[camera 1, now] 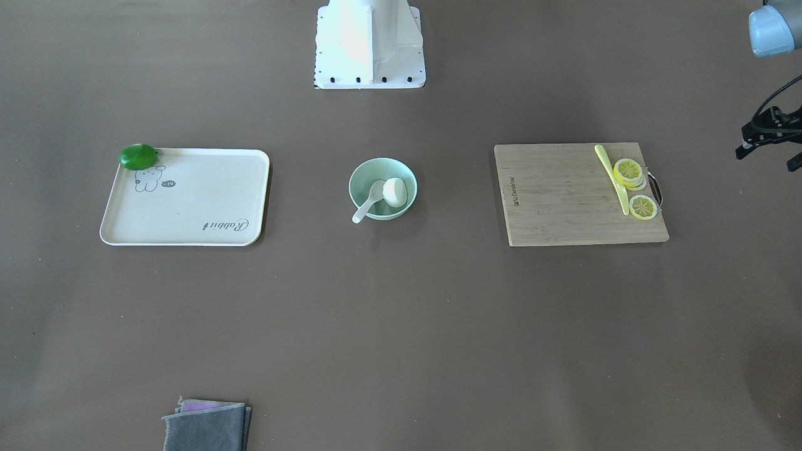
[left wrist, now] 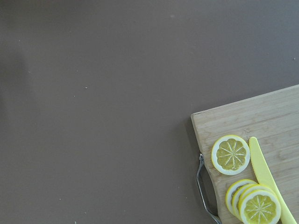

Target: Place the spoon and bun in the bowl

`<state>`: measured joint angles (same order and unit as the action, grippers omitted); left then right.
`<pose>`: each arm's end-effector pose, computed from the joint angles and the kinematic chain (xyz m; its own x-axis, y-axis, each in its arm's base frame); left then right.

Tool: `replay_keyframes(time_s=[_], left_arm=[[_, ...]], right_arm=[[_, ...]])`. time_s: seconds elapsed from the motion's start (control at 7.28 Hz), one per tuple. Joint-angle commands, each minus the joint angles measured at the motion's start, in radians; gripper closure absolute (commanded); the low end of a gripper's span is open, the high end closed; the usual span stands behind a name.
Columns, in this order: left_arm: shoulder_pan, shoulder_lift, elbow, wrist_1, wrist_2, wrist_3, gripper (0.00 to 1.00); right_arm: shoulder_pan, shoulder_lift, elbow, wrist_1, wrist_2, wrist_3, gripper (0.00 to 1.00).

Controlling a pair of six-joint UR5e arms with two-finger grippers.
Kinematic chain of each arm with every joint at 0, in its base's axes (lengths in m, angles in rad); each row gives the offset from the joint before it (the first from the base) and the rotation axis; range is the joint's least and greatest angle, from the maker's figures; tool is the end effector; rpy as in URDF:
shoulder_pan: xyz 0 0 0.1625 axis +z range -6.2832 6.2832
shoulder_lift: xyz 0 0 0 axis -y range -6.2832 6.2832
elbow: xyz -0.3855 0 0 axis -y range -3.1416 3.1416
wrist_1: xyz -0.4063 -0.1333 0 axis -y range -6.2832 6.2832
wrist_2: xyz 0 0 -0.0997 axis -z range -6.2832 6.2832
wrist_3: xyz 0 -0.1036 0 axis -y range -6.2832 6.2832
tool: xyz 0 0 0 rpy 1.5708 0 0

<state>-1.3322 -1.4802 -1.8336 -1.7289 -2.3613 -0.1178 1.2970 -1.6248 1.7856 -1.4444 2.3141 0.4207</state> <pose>0.0563 -0.4838 0.5134 0.6510 0.2795 -0.7057 -0.1481 0.9586 0.2431 -0.0737 -0.4960 0.5273 0.7056 0.0269 0.7081 -0.0316 0.9995 -0.0065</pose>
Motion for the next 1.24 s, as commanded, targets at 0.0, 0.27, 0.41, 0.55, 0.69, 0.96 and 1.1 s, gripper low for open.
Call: replay_keyframes(time_s=[0.0,0.27,0.41,0.55,0.69,0.96,1.1], left_arm=[[0.001,-0.003,0.013,-0.004,-0.006,0.001,0.02],[0.004,-0.02,0.034,-0.006,-0.006,-0.005,0.02],[0.004,-0.02,0.039,-0.006,-0.006,-0.005,0.02],[0.004,-0.02,0.045,-0.006,-0.006,-0.006,0.02],[0.004,-0.018,0.046,-0.006,-0.006,-0.006,0.02],[0.004,-0.02,0.054,-0.006,-0.006,-0.008,0.02],[0.004,-0.02,0.054,-0.005,-0.006,-0.008,0.02]], right_arm=[[0.068,-0.001,-0.055,0.004,0.025,-0.137,0.0],[0.07,0.0,-0.061,0.007,0.039,-0.137,0.0],[0.07,0.002,-0.063,0.007,0.039,-0.137,0.0],[0.07,0.002,-0.063,0.007,0.037,-0.135,0.0],[0.07,0.0,-0.064,0.007,0.036,-0.135,0.0],[0.07,0.002,-0.068,0.007,0.036,-0.134,0.0],[0.07,0.003,-0.068,0.007,0.036,-0.135,0.0]])
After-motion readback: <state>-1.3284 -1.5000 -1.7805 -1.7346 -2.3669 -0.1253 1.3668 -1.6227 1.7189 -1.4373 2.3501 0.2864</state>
